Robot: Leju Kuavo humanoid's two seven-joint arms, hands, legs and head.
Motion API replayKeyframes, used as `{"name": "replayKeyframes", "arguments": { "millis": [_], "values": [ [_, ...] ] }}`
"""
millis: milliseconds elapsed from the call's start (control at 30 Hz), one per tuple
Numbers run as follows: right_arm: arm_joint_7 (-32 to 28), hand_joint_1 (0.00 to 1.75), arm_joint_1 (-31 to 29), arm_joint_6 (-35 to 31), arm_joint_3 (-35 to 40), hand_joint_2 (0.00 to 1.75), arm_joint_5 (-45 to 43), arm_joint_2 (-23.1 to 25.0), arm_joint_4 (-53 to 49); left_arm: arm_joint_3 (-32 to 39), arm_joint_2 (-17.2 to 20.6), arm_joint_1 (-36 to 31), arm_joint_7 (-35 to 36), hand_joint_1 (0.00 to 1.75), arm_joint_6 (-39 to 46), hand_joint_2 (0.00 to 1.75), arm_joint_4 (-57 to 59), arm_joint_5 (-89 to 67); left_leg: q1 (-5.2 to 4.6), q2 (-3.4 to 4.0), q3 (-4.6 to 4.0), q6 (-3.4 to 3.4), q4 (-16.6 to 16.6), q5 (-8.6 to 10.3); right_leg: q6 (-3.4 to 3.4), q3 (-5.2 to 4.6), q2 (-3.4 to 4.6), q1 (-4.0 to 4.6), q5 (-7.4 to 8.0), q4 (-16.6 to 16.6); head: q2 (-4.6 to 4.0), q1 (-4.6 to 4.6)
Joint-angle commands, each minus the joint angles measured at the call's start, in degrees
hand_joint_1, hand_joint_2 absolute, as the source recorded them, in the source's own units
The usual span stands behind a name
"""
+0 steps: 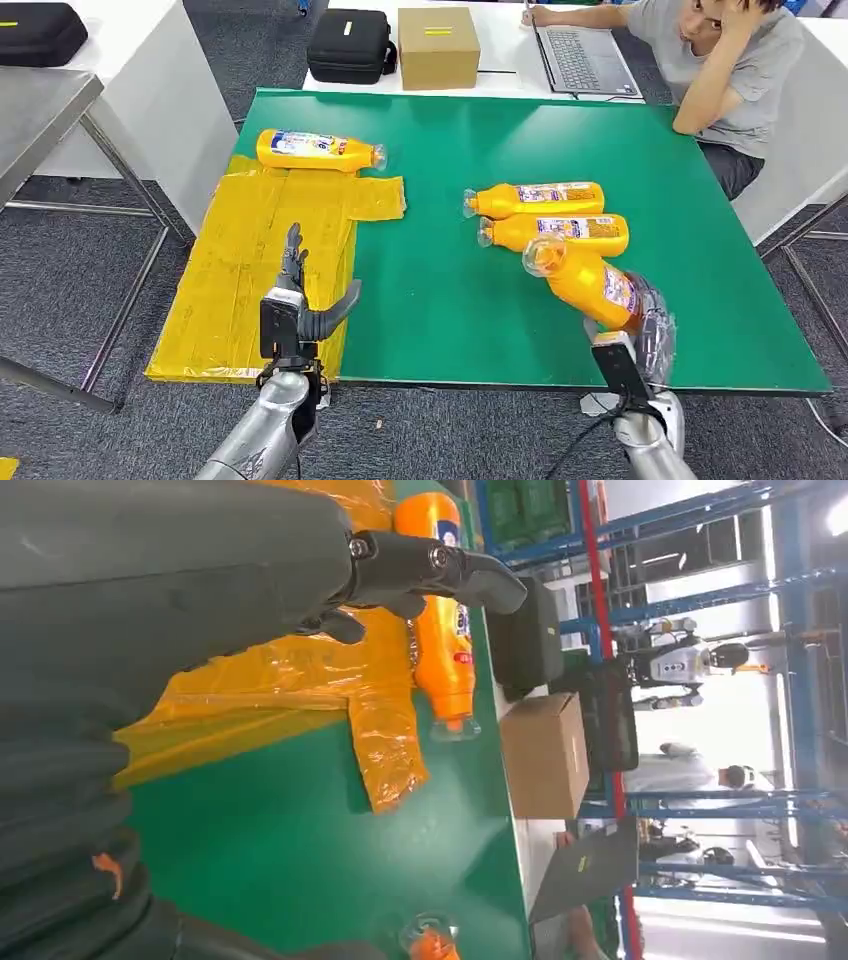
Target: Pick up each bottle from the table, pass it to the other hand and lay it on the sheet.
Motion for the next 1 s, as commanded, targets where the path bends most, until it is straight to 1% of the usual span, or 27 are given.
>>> {"name": "replayKeyframes", "arguments": {
  "millis": [33,67,100,133,200,267,300,433,467,533,567,633,667,700,767,833,867,967,1000],
  "values": [
    [0.0,1.75,-1.6,-1.3,-0.5,1.75,4.7,7.1,-4.8,-1.6,1.3,-1.7,1.4,0.0,-2.4,1.75,3.0,2.0,-0.03,0.23,0.2,-0.12,0.0,-0.09,-0.1,0.1,0.16,-0.02,-0.06,0.0,0.0,0.0],
    [0.0,1.75,-1.5,-1.3,-1.6,1.75,7.2,8.6,-5.8,-1.5,1.2,-1.7,1.7,0.0,-3.0,1.75,3.1,2.7,-0.01,0.19,0.09,-0.09,0.0,-0.06,-0.08,0.02,0.14,0.0,-0.01,0.0,0.0,0.02],
    [0.0,1.75,-1.6,-1.3,-1.9,1.75,10.3,10.2,-6.3,-1.7,1.1,-1.9,2.0,0.0,-4.0,1.75,3.2,3.3,-0.02,0.27,0.2,-0.14,0.0,-0.11,-0.12,0.1,0.2,-0.01,-0.06,0.0,0.0,0.0],
    [0.0,1.75,-2.0,-1.3,-1.5,1.75,11.7,11.5,-6.9,-2.2,1.2,-2.1,2.0,0.0,-4.9,1.75,3.3,3.4,-0.01,0.27,0.13,-0.12,0.0,-0.1,-0.11,0.03,0.22,0.0,-0.04,0.0,-0.02,0.0],
    [0.0,1.75,-2.0,-1.3,-1.5,1.75,11.7,11.5,-6.9,-2.2,1.2,-2.1,2.0,0.0,-4.9,1.75,3.3,3.4,-0.01,0.33,0.2,-0.16,0.0,-0.13,-0.14,0.05,0.25,0.0,-0.08,0.1,-0.02,0.0],
    [0.0,1.75,-2.0,-1.3,-1.5,1.75,11.7,11.5,-6.9,-2.2,1.2,-2.1,2.0,0.0,-4.9,1.75,3.3,3.4,0.01,0.11,0.05,-0.09,0.0,-0.03,-0.08,-0.03,0.07,0.01,-0.02,0.0,0.0,0.0],
    [0.0,1.75,-2.0,-1.3,-1.5,1.75,11.7,11.5,-6.9,-2.2,1.2,-2.1,2.0,0.0,-4.9,1.75,3.3,3.4,-0.03,0.17,0.2,-0.15,0.0,-0.09,-0.13,0.07,0.09,-0.02,-0.1,0.1,0.0,-0.02],
    [0.0,1.75,-2.0,-1.3,-1.5,1.75,11.7,11.5,-6.9,-2.2,1.2,-2.1,2.0,0.0,-4.9,1.75,3.3,3.4,-0.02,0.12,0.08,-0.09,0.0,-0.05,-0.07,0.0,0.07,-0.03,-0.05,0.1,0.0,0.0],
    [0.0,1.75,-2.4,-1.3,-0.9,1.75,11.7,11.8,-6.7,-2.4,1.1,-2.2,2.0,0.0,-5.2,1.75,3.3,3.4,-0.03,0.16,0.16,-0.12,0.0,-0.1,-0.1,0.07,0.1,-0.03,-0.09,0.1,0.0,0.02],
    [0.0,1.75,-3.3,-1.3,0.0,1.75,12.7,13.0,-5.9,-2.8,0.9,-2.4,2.1,0.0,-6.0,1.75,3.5,3.6,-0.01,0.12,0.01,-0.08,0.0,-0.03,-0.07,-0.05,0.09,-0.02,-0.02,0.0,0.0,0.02],
    [0.0,1.75,-3.7,-1.3,1.1,1.75,11.9,13.5,-5.4,-3.1,0.8,-2.6,2.1,0.0,-6.5,1.75,3.6,3.6,-0.02,0.18,0.13,-0.13,0.0,-0.09,-0.12,0.04,0.12,-0.03,-0.08,0.1,0.0,0.02],
    [0.0,1.75,-4.9,-1.3,2.0,1.75,12.2,16.1,-4.2,-3.5,0.5,-2.7,2.7,0.0,-7.1,1.75,3.6,4.0,-0.02,0.21,0.05,-0.11,0.0,-0.06,-0.1,-0.03,0.17,-0.03,-0.03,0.1,-0.02,0.0],
    [0.0,1.75,-5.1,-1.3,2.8,1.75,11.7,16.6,-3.9,-3.5,0.4,-2.7,2.9,0.0,-7.2,1.75,3.5,4.2,0.0,0.18,0.0,-0.11,0.0,-0.04,-0.09,-0.06,0.15,-0.01,-0.02,0.1,0.0,0.02],
    [0.0,1.75,-5.0,-1.3,3.4,1.75,12.3,18.0,-4.6,-3.7,0.3,-2.4,3.1,0.0,-6.8,1.75,3.3,4.1,-0.02,0.28,0.12,-0.16,0.0,-0.1,-0.14,0.0,0.22,-0.02,-0.07,0.1,0.0,0.02],
    [0.0,1.75,-4.3,-1.3,5.0,1.75,11.9,18.9,-5.9,-4.2,0.5,-1.7,3.0,0.0,-6.9,1.75,2.7,4.0,0.0,0.23,0.04,-0.12,0.0,-0.05,-0.1,-0.09,0.17,-0.01,-0.03,0.1,0.0,0.0],
    [0.0,1.75,-3.7,-1.3,5.0,1.75,12.3,19.7,-6.5,-4.7,0.4,-1.1,3.1,0.0,-7.3,1.75,2.1,3.9,-0.02,0.19,0.1,-0.14,0.0,-0.06,-0.12,-0.06,0.11,-0.02,-0.07,0.1,0.0,0.0],
    [0.0,1.75,-3.7,-1.3,5.0,1.75,12.1,19.7,-6.4,-4.9,0.3,-0.9,3.1,0.0,-7.4,1.75,1.9,3.9,-0.02,0.19,0.21,-0.21,0.0,-0.13,-0.17,0.03,0.1,-0.01,-0.16,0.2,0.0,0.02],
    [0.0,1.75,-3.3,-1.3,6.2,1.75,11.1,19.3,-5.7,-6.2,-0.2,-0.4,3.6,0.0,-7.8,1.75,0.8,3.7,-0.02,0.1,0.01,-0.16,0.0,-0.01,-0.1,-0.17,0.04,-0.03,-0.09,0.2,0.0,0.0],
    [0.0,1.75,-3.3,-1.3,6.2,1.75,11.1,19.3,-5.7,-6.2,-0.2,-0.4,3.6,0.0,-7.8,1.75,0.8,3.7,-0.01,0.13,0.1,-0.19,0.0,-0.07,-0.14,-0.1,0.05,-0.01,-0.14,0.3,0.0,0.0]
  ]
}}
